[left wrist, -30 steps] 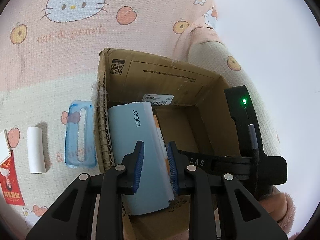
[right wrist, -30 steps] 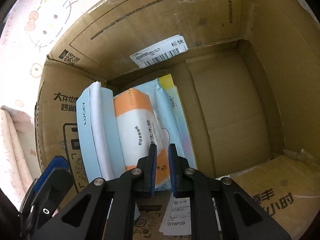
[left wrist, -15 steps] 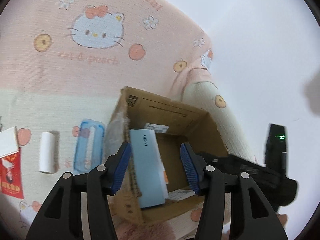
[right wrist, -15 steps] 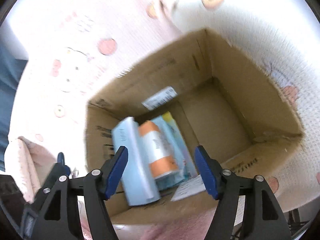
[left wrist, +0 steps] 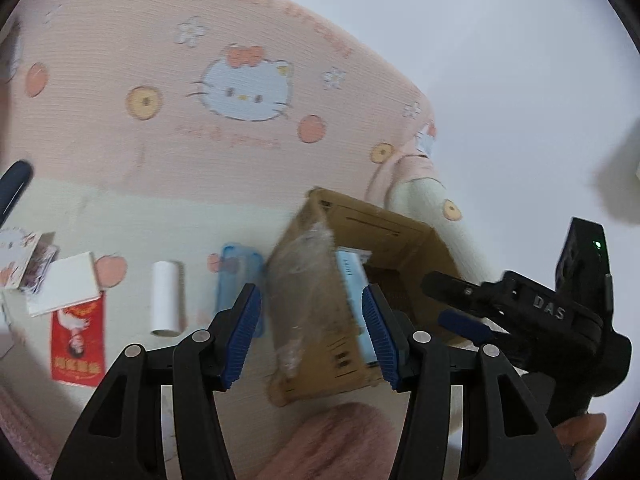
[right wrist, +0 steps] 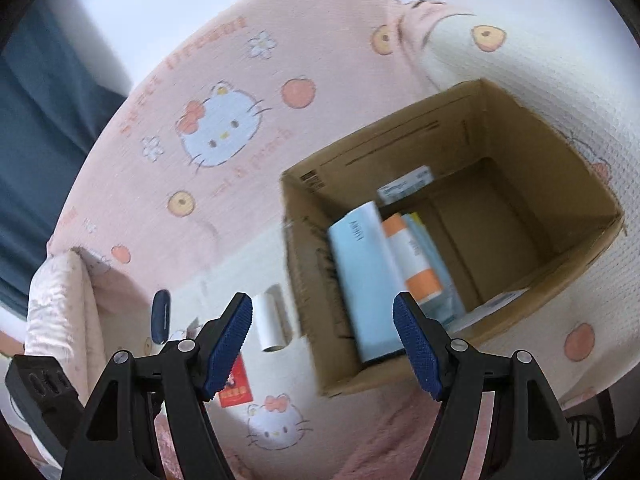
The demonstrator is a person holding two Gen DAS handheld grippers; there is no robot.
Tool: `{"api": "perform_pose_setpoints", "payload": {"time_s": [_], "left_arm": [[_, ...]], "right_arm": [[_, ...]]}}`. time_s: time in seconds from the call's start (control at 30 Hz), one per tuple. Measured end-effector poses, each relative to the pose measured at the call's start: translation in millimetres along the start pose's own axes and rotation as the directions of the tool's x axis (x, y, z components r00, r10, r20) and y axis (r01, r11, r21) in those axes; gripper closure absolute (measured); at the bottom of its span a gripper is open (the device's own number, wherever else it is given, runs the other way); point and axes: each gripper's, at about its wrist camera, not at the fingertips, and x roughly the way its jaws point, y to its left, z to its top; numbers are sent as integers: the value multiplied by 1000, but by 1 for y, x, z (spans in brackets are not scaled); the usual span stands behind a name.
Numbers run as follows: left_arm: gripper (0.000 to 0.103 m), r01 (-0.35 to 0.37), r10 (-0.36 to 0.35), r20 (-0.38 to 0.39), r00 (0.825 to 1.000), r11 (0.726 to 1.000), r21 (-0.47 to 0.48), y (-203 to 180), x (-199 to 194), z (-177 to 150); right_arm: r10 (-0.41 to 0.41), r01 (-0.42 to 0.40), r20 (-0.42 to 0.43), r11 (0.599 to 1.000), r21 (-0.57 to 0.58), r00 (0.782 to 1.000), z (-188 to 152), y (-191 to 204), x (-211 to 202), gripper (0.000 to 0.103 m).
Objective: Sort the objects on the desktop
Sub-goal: 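Move both grippers from the carton to the white paper roll on the mat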
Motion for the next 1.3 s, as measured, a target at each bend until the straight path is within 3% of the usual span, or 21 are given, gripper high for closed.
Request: {"api": "perform_pose_setpoints", "payload": {"time_s": [0.37,0.57,0.67,0.83,1.03,1.2,1.3], "left_arm": [[46,-82,85,16,996,990,-117,76,-25,0],[46,-130,121,-71,990,980,-150,125,-8,-8],[46,-137,113,-159,981,980,-145,146,19,-12],[46,-193,164,-206,965,973,-129,168,56,-26],[46,-165,85,-259,962,938,-304,208,98,-42],[46,-148,64,-279,958,945,-291,217,124,-42],[47,-130,33,-294,955,940,-316,223,135,-47]], "right_arm": [[48,-55,-59,990,-126,997,-32,72,32,31],[89,-111,-126,978,-175,988,-49,111,78,31],[88,-126,-185,970,-206,979,-56,124,111,31],[107,-154,-295,978,-141,950,-63,118,170,31],[100,-133,-340,988,-76,935,-62,97,218,31],[55,-109,-309,981,-159,950,-62,94,240,31],[87,-137,-294,979,-151,952,-62,91,256,31]]}}
